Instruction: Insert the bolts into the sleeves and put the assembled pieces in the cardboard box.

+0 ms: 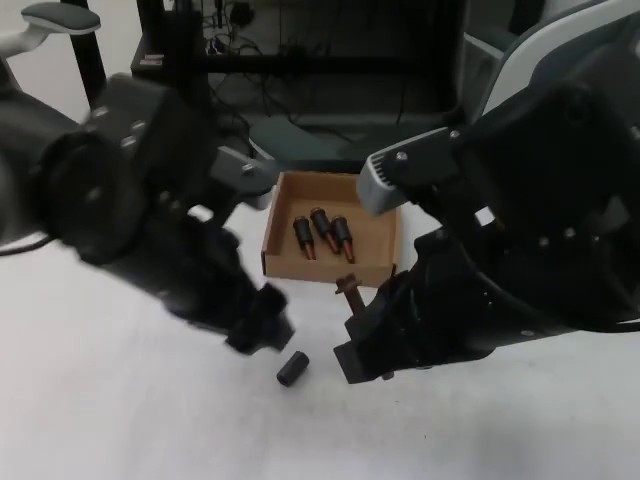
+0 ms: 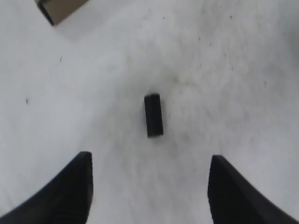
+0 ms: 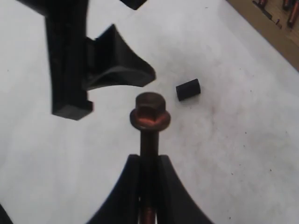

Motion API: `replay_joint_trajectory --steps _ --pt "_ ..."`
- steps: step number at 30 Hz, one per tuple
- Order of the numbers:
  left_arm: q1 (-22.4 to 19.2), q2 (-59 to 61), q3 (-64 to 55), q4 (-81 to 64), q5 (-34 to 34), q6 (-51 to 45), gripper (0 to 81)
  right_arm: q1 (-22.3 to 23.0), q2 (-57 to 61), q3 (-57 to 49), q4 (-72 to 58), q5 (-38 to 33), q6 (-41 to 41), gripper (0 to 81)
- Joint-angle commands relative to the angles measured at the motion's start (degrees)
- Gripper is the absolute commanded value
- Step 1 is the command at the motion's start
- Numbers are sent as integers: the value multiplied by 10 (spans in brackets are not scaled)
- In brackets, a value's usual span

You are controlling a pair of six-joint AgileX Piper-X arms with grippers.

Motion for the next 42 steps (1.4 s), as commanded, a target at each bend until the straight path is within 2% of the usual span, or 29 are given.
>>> replay_joint_trajectory --steps 1,9,22,36,39,42 --pt "-13 45 -54 29 1 5 700 0 -16 -1 -7 0 1 4" --pt "-28 153 -154 144 1 51 700 0 -24 -1 -7 -2 -1 4" --pt "-28 231 -167 116 0 49 700 0 -24 -1 -7 -4 -4 4" --pt "-28 249 -167 72 4 43 700 -3 -24 1 -25 -4 -17 4" --pt "-28 259 -167 72 4 43 612 -3 -24 1 -25 -4 -17 4" --pt "-28 266 -167 71 4 43 589 -3 -24 1 -25 -4 -17 4"
